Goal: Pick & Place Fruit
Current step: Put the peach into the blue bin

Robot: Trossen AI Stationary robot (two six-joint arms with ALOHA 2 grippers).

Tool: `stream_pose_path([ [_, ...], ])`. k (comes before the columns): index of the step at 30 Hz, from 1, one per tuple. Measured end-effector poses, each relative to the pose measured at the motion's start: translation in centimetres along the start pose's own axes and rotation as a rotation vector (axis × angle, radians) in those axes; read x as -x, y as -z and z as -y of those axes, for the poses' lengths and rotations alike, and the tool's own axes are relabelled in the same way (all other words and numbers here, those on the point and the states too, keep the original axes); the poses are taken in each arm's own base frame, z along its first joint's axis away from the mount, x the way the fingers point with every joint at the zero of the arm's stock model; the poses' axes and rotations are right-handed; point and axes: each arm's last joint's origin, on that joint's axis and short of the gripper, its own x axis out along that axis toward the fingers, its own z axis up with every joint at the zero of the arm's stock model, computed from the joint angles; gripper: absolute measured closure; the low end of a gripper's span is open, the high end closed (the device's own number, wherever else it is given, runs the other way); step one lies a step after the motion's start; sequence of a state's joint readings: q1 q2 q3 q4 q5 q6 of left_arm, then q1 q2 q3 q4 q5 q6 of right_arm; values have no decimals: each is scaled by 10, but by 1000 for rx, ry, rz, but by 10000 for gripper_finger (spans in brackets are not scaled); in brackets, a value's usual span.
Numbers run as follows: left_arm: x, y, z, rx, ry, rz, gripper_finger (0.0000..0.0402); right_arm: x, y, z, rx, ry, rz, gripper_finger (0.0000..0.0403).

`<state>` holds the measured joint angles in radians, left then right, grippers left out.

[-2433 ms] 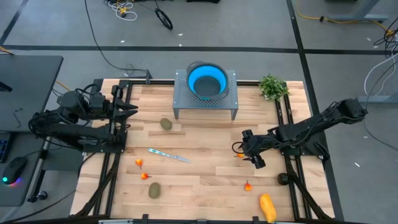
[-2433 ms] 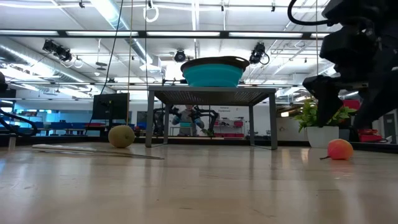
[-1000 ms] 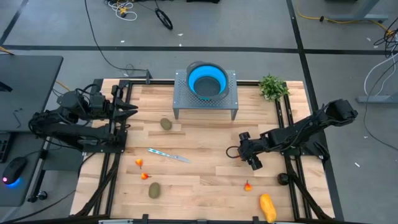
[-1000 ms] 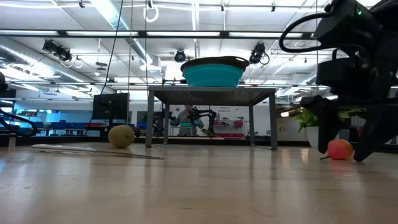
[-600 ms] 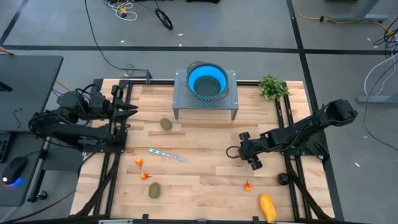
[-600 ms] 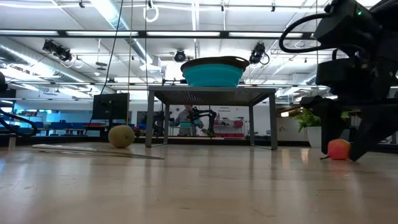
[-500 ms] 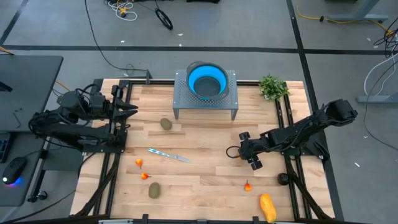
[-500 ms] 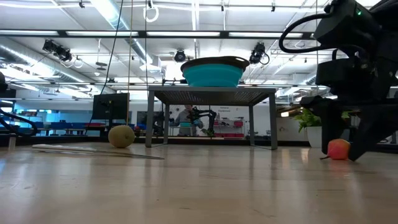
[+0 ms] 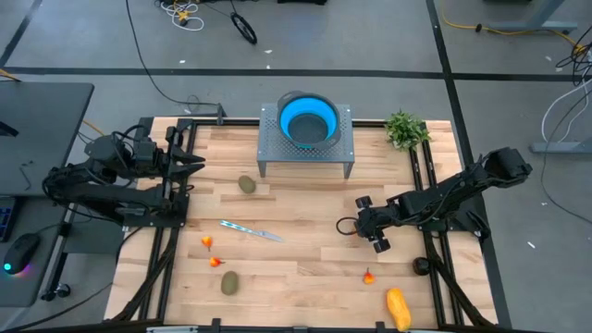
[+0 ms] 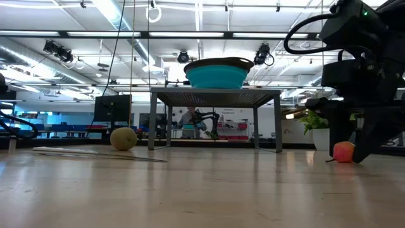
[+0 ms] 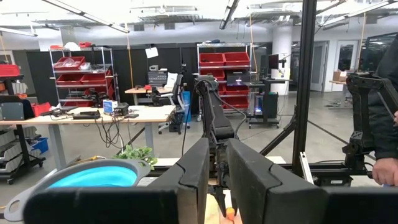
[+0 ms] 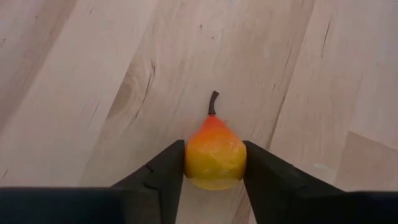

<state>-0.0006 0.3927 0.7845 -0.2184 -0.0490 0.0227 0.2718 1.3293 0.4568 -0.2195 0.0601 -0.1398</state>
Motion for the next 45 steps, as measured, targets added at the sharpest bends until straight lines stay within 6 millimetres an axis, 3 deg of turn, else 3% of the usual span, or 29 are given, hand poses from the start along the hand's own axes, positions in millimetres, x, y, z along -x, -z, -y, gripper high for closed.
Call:
stream_pose_path([
  [18, 0, 0, 0, 0, 0, 0, 334, 2, 0, 0, 0, -1, -1, 252],
  [27, 0, 0, 0, 0, 0, 0, 334, 15, -14, 4, -6, 35, 82, 252],
  [36, 0, 0, 0, 0, 0, 0, 334, 17, -15, 4, 2, 39, 93, 252],
  [45, 0, 0, 0, 0, 0, 0, 334, 39, -30, 7, -5, 55, 203, 252],
])
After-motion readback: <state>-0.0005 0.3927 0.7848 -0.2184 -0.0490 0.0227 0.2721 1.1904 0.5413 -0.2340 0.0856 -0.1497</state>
